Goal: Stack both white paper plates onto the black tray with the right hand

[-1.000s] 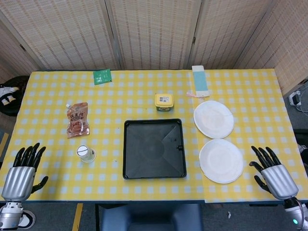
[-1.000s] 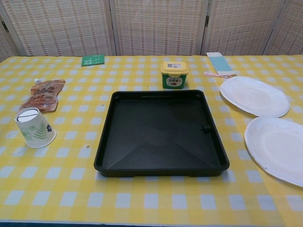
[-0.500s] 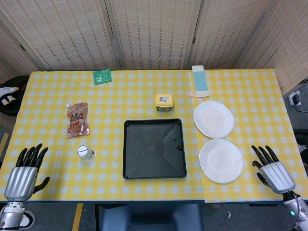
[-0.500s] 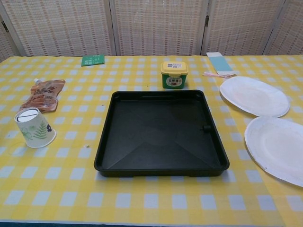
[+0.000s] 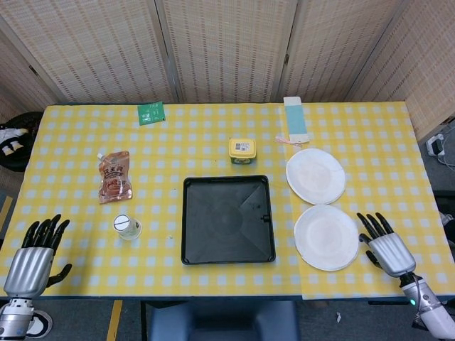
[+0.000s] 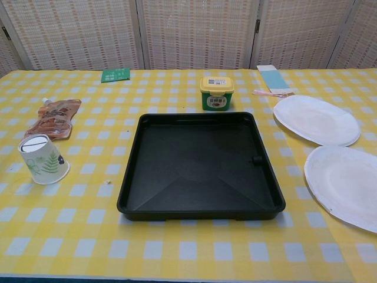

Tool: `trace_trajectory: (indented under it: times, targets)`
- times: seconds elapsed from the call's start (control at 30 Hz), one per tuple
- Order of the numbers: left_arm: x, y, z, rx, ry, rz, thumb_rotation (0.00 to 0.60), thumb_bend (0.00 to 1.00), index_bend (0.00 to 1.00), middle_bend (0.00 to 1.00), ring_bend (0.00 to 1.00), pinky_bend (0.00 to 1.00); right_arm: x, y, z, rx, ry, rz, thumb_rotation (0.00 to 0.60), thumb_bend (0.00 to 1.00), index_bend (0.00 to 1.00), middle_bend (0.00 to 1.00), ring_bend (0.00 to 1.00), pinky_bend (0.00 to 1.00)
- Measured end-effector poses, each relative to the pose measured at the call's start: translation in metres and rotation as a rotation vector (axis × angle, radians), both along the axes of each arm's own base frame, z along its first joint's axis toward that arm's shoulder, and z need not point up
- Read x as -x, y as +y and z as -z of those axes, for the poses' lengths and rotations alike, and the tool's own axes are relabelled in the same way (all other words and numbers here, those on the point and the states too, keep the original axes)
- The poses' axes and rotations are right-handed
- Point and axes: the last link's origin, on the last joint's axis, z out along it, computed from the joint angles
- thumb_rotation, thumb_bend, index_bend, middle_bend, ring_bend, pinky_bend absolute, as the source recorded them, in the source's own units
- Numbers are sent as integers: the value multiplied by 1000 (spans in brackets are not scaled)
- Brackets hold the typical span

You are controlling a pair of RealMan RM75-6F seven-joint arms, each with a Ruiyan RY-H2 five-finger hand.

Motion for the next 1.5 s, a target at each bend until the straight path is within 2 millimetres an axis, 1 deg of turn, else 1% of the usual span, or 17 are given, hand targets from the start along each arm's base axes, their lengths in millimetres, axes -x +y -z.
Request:
trace_trajectory:
  times: [0.2,0.3,0.4,0.63,0.93,1.07,1.27,1.5]
  targets:
    - [1,0,-1,-8,8,-3,600,281,0,0,0,0,-5,-2,10,-2,-13,-25,600,405,439,0,0,0]
    - [1,0,-1,-16,13,-5,600,281,0,0,0,0,-7,-1,12,-2,-22,-36,600,404,403,0,0,0]
    - [1,0,-1,-20,17,-6,600,281,0,0,0,0,-8,0,13,1,-25,-44,600,404,389,0,0,0]
    - [1,0,0,-23,34,-14,600,282,0,0,0,0,-8,-2,15,5,-26,-39,600,405,380,0,0,0]
    - [3,0,-1,-32,44,-27,600,282,0,0,0,0,-7,-2,24,-23,-28,-24,600,404,381,0,0,0]
    - [3,-1,-2,-30,40,-26,600,282,0,0,0,0,-10,-3,27,-16,-56,-26,600,405,439,11,18,0]
    - [3,-1,-4,-39,39,-26,600,281,0,0,0,0,-16,-6,31,0,-91,-33,600,404,550,74,57,0]
    - [4,-2,-5,-51,42,-24,600,282,0,0,0,0,-21,-10,33,6,-98,-58,600,405,637,138,96,0]
